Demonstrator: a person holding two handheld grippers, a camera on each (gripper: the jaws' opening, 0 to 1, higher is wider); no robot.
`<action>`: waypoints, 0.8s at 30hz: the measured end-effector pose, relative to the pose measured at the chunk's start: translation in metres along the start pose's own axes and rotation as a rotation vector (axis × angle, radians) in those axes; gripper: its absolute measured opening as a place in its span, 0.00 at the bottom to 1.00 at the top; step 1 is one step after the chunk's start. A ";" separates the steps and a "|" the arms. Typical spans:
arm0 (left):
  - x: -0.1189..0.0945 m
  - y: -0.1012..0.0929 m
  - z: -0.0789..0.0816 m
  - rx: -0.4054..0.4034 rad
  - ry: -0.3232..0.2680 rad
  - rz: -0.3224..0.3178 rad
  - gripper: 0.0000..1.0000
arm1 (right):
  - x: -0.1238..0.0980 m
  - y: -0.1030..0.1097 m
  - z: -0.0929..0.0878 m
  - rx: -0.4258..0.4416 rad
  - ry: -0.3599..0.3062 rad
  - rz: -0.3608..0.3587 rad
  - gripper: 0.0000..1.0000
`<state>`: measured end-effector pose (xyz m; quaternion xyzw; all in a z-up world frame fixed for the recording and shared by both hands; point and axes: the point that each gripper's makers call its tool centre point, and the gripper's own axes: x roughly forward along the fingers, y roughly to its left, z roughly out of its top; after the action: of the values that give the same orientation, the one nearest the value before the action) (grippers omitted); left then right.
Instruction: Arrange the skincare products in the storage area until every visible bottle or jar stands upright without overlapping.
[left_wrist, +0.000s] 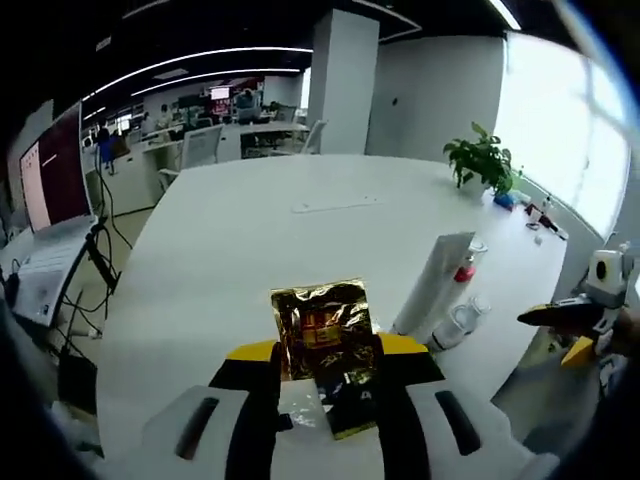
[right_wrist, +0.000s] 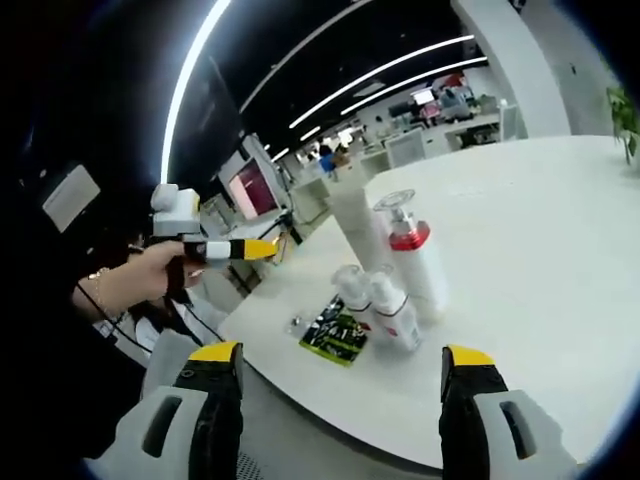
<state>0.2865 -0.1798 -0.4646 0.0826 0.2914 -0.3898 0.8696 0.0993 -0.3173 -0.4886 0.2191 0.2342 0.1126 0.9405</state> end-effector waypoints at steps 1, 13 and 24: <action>-0.004 -0.007 -0.002 0.013 0.000 -0.005 0.33 | 0.000 0.000 0.000 0.000 -0.001 0.001 0.84; -0.022 -0.044 -0.013 0.093 -0.011 -0.048 0.33 | 0.000 0.005 0.000 -0.002 0.002 0.017 0.83; -0.038 -0.069 -0.011 0.236 -0.043 -0.080 0.33 | 0.001 0.015 0.016 0.066 -0.038 0.069 0.71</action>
<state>0.2116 -0.1990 -0.4458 0.1642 0.2278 -0.4574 0.8437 0.1061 -0.3092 -0.4695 0.2602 0.2121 0.1329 0.9326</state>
